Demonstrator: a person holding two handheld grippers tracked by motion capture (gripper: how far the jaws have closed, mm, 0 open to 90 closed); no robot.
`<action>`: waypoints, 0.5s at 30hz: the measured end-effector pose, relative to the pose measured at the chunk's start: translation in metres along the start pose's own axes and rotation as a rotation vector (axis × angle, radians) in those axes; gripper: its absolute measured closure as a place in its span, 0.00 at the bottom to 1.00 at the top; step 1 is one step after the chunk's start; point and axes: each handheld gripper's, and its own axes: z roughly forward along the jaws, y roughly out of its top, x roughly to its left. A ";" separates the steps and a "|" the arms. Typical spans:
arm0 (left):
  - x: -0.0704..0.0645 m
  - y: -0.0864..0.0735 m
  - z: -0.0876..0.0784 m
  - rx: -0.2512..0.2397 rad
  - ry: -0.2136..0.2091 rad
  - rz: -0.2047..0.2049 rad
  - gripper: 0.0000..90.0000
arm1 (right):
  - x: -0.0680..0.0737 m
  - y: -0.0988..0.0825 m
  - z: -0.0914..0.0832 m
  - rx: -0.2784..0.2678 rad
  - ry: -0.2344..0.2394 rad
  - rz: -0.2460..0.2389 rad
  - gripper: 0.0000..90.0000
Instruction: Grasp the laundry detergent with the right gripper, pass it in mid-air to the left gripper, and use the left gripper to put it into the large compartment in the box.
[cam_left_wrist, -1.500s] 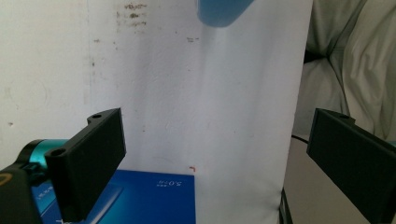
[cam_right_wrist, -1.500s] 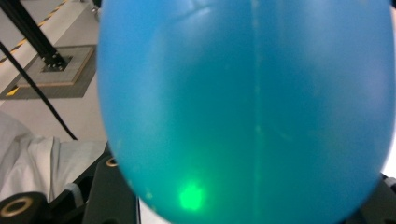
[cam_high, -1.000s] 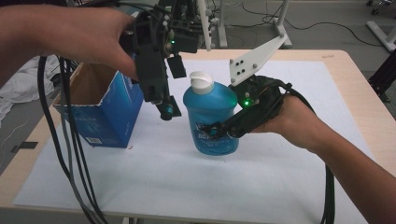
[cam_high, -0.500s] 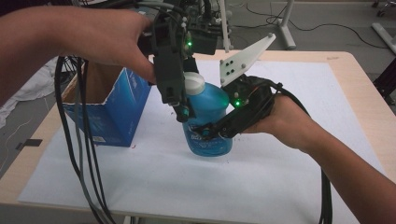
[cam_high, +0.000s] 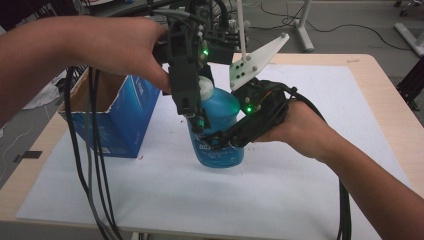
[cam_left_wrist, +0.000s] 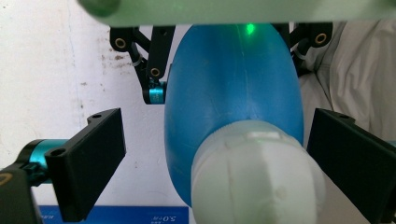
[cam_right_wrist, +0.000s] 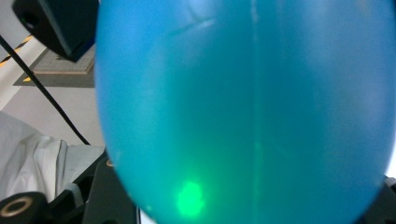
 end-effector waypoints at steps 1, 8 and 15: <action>0.000 0.000 0.000 0.002 0.000 0.000 0.05 | 0.000 0.000 0.000 0.003 0.000 0.003 0.49; 0.002 0.000 0.001 0.004 -0.005 0.003 0.11 | 0.000 0.000 -0.001 0.003 -0.002 0.003 0.49; 0.001 0.000 0.002 0.004 -0.005 0.015 0.14 | -0.001 0.001 0.001 -0.002 0.000 -0.003 0.49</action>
